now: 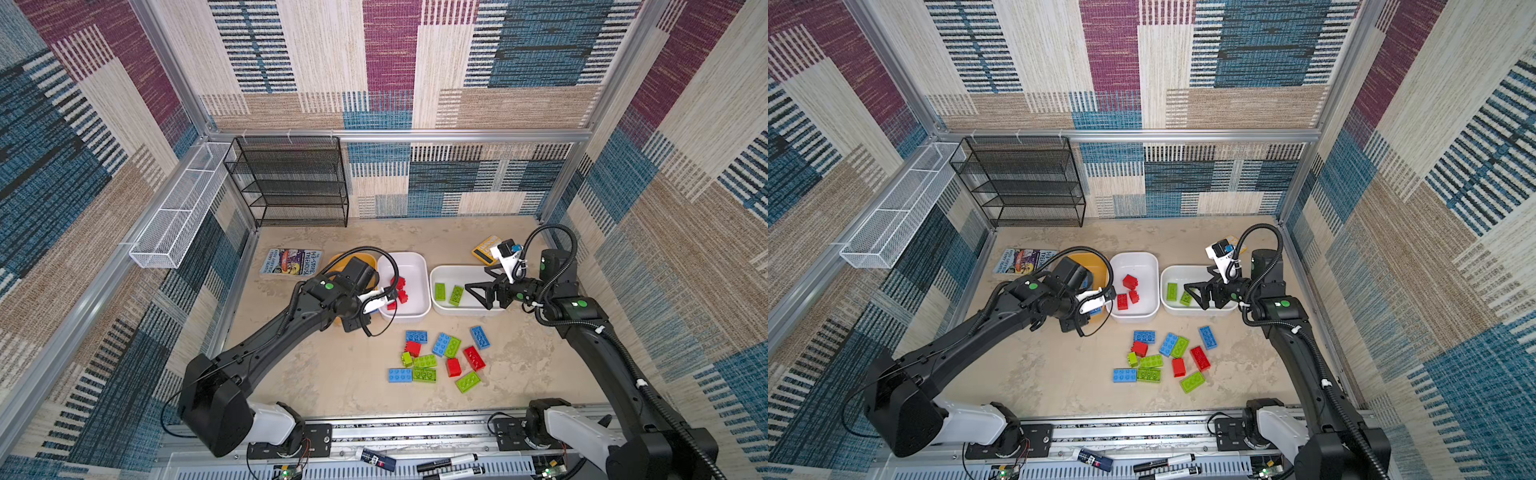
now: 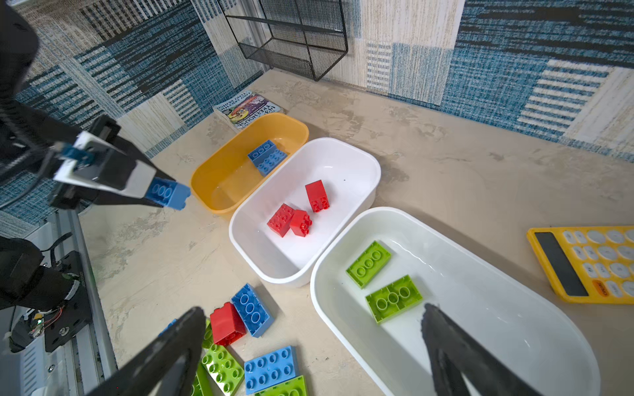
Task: Sort the legos into containers by color
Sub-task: 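Carry the blue brick with the left gripper into the yellow bin and release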
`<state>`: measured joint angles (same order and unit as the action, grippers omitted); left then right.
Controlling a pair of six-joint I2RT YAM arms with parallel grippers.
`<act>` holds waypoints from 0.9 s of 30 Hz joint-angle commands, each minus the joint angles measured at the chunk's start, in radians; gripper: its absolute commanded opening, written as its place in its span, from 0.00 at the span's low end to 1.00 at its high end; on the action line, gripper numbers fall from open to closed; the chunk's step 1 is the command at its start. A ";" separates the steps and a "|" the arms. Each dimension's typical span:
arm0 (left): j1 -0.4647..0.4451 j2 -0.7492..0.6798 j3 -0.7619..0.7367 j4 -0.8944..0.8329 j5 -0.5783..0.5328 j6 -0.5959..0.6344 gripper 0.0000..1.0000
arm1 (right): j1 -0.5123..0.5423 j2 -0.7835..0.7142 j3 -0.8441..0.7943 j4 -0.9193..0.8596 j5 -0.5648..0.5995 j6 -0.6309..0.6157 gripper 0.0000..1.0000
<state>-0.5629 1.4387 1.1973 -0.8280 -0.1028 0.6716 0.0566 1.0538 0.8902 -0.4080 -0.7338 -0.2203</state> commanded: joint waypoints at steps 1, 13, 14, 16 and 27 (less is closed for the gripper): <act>0.075 0.072 0.024 0.116 -0.047 0.008 0.27 | 0.000 0.000 0.009 0.034 -0.015 0.009 0.99; 0.158 0.375 0.220 0.173 -0.170 -0.338 0.27 | 0.000 -0.007 -0.012 0.035 -0.001 0.009 0.99; 0.156 0.385 0.231 0.174 -0.151 -0.357 0.27 | 0.000 -0.006 -0.015 0.036 -0.003 0.011 0.99; 0.154 0.416 0.261 0.173 -0.128 -0.416 0.27 | 0.000 -0.005 -0.021 0.041 -0.007 0.016 0.99; 0.155 0.589 0.411 0.066 -0.005 -0.655 0.31 | 0.000 -0.011 -0.027 0.036 0.001 0.015 0.99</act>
<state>-0.4088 2.0090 1.5822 -0.7143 -0.1478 0.1154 0.0566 1.0504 0.8642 -0.3920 -0.7322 -0.2104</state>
